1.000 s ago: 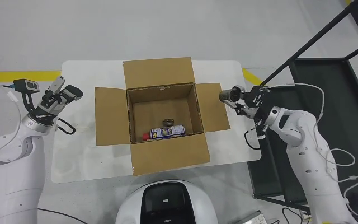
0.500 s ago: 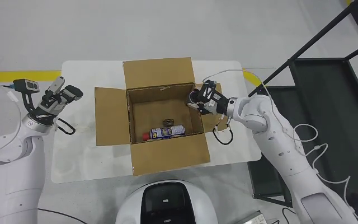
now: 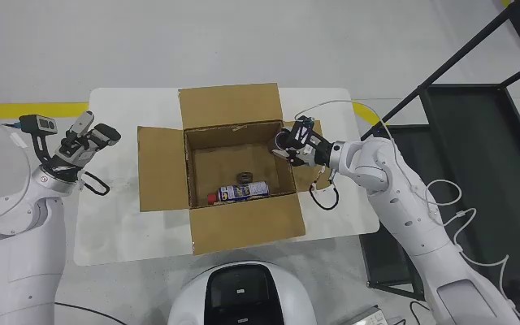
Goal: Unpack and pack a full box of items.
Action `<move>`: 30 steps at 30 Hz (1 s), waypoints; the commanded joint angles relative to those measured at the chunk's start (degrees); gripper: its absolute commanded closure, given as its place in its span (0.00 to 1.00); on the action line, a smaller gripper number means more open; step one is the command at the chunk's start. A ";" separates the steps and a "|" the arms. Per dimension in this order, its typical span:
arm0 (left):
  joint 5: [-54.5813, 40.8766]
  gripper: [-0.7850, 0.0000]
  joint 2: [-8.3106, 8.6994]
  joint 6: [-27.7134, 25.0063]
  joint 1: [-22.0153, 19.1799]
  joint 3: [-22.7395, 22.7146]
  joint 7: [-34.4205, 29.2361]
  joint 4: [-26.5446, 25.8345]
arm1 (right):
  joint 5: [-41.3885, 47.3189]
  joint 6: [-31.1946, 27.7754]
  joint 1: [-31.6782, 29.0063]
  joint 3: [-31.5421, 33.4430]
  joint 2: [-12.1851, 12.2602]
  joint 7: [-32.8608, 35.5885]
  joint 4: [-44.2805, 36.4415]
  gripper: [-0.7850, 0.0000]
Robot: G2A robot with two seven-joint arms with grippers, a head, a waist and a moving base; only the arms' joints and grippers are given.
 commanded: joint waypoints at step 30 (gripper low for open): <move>0.00 0.00 0.00 0.00 0.00 0.00 0.00 0.00 | -9.69 -0.69 32.96 -42.11 -20.38 -15.30 48.65 1.00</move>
